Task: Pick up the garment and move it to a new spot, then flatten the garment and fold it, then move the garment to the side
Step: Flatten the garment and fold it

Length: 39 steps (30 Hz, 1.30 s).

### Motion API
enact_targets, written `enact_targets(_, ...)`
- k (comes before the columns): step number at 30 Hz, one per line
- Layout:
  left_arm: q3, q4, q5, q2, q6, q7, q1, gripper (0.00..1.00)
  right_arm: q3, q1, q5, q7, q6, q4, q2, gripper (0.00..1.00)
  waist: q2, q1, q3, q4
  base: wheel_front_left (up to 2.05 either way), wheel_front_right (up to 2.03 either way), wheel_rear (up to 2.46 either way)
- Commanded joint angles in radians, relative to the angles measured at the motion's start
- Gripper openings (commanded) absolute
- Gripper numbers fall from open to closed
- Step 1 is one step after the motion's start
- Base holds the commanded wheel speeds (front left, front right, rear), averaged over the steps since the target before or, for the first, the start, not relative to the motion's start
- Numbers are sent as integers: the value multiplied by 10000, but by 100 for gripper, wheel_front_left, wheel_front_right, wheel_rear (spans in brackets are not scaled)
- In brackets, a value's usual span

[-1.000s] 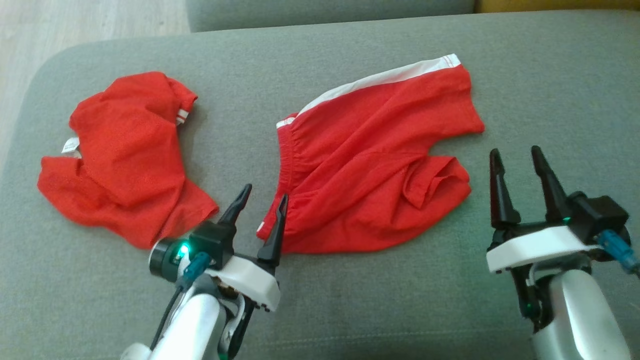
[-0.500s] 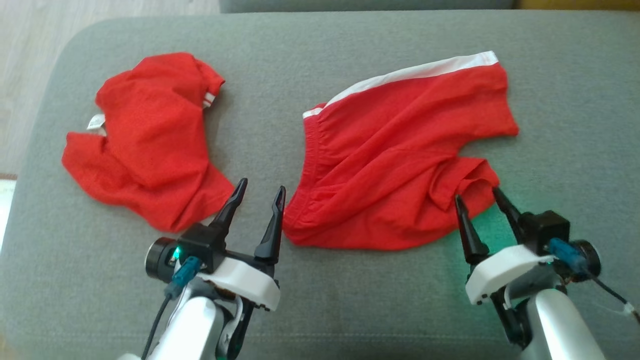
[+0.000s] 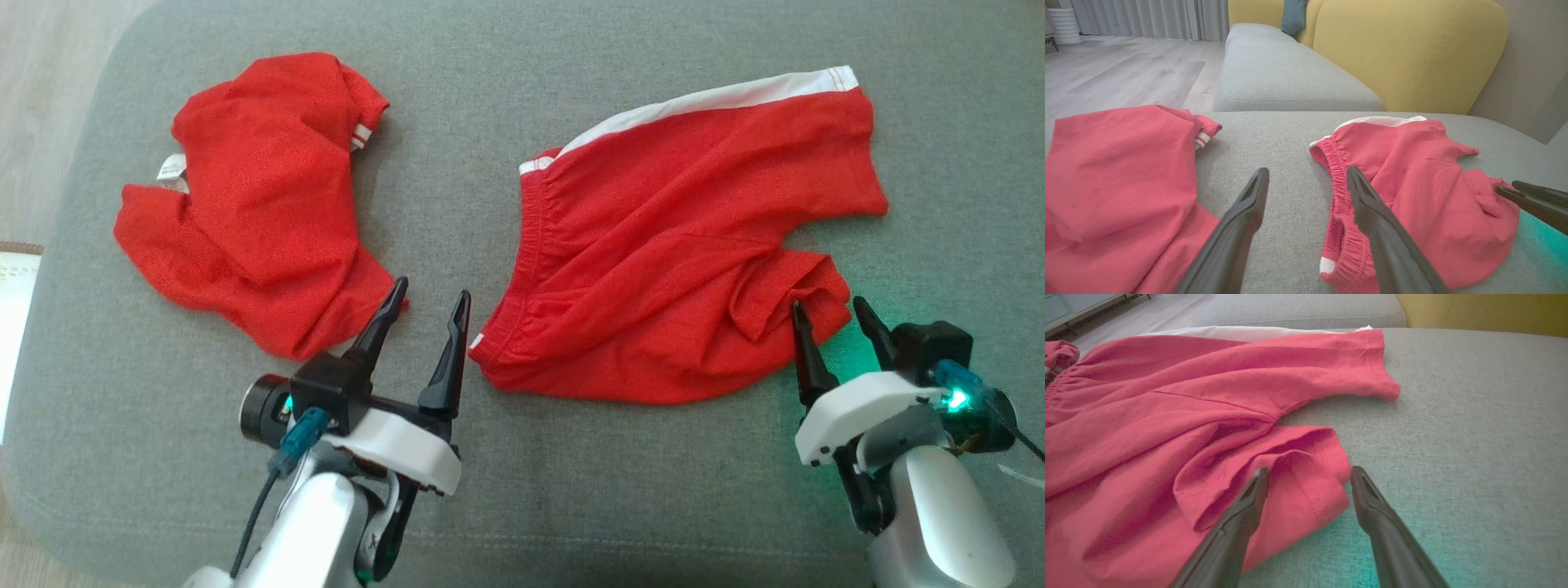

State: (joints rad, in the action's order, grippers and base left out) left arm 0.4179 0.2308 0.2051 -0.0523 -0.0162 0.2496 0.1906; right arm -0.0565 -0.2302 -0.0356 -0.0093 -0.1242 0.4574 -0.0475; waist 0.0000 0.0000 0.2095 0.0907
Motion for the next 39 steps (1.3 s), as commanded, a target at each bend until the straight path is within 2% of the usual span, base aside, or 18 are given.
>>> enact_targets(1, -277, -379, 59, 18, 30, 122, 432, 100, 249, -405, -69, -120, -65, -149, -28, 100, 0, 0, 71, -31, 0, 0, 0)
enact_targets(2, -275, -389, 63, 18, 20, 122, 453, 100, 277, -457, -78, -126, -65, -77, -28, 100, 0, 0, 103, -50, 0, 0, 0)
enact_targets(3, -273, -396, 66, 19, 15, 122, 474, 100, 304, -510, -97, -135, -65, -6, -28, 89, 0, 0, 131, -69, 0, 0, 0)
enact_targets(4, -269, -402, 69, 19, 12, 122, 493, 100, 335, -563, -116, -140, -65, 65, -28, 40, 0, 0, 152, -88, 0, 0, 0)
enact_targets(5, -266, -407, 71, 19, 9, 122, 508, 100, 375, -616, -132, -145, -65, 129, -28, 0, 0, 0, 171, -114, 0, 0, 0)
enact_targets(15, -412, -385, 1, 19, 17, 122, 400, 100, 361, -559, -393, -422, -65, -229, -28, 0, 0, 0, -129, -705, 0, 0, 0)
enact_targets(25, -305, -605, 163, 20, -130, 122, 80, 100, -406, 796, -539, 743, -65, -2448, -28, 0, 0, 0, -769, -1319, 0, 0, 0)
enact_targets(33, -150, -829, 240, 20, -138, 122, 127, 100, -786, 1358, -794, 2171, -65, -4460, -28, 0, 0, 0, -503, -1037, 0, 0, 0)
enact_targets(39, -5, -862, 293, 20, -70, 122, 345, 100, -906, 383, -506, 2881, -65, -4612, -28, 0, 0, 0, -5, -476, 0, 0, 0)
